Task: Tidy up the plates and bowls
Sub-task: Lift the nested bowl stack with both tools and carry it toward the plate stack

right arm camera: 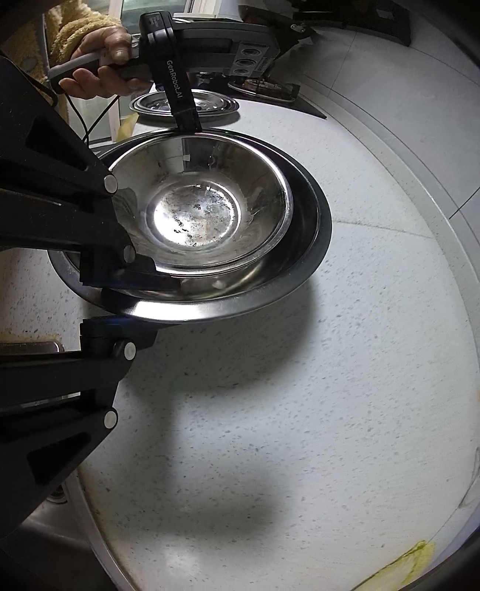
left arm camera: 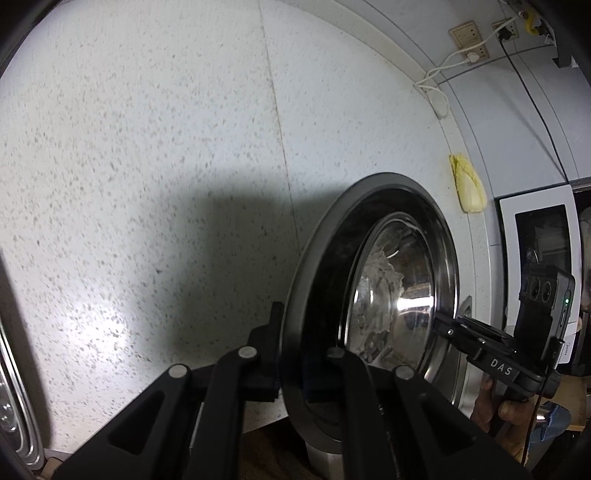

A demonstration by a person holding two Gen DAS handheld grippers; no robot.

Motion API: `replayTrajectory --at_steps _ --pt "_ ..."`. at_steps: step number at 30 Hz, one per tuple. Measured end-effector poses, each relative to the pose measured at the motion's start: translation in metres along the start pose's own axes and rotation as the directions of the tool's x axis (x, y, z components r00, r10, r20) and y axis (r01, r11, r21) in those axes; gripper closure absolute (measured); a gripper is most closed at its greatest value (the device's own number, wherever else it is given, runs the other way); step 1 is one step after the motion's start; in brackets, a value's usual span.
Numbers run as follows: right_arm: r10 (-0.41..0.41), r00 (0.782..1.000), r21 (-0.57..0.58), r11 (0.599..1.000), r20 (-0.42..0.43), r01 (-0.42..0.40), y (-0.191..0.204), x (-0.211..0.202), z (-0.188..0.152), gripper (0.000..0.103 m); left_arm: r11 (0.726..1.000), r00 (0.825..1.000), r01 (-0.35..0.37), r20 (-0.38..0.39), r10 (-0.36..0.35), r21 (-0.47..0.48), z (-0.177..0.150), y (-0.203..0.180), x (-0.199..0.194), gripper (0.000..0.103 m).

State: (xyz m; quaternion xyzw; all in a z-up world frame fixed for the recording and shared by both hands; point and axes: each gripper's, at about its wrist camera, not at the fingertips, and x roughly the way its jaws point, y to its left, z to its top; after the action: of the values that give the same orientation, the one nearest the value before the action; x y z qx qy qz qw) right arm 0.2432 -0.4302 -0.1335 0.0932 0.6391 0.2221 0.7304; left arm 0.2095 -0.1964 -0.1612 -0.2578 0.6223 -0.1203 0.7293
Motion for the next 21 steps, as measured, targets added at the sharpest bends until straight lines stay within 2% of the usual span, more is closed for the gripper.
replayTrajectory --at_steps 13,17,21 --pt "0.018 1.000 0.007 1.000 0.017 -0.018 0.006 -0.014 0.009 0.092 0.999 1.000 0.016 -0.002 -0.016 -0.030 0.015 0.008 -0.020 0.097" --pt "0.017 0.999 -0.011 1.000 0.029 -0.016 0.024 -0.022 0.014 0.092 0.999 0.999 0.033 0.006 -0.033 -0.041 0.019 0.016 -0.038 0.097" --pt "0.032 0.998 -0.049 0.998 0.048 -0.030 0.056 -0.028 0.018 0.092 0.998 0.998 0.042 0.054 -0.040 -0.044 0.019 0.033 -0.074 0.097"
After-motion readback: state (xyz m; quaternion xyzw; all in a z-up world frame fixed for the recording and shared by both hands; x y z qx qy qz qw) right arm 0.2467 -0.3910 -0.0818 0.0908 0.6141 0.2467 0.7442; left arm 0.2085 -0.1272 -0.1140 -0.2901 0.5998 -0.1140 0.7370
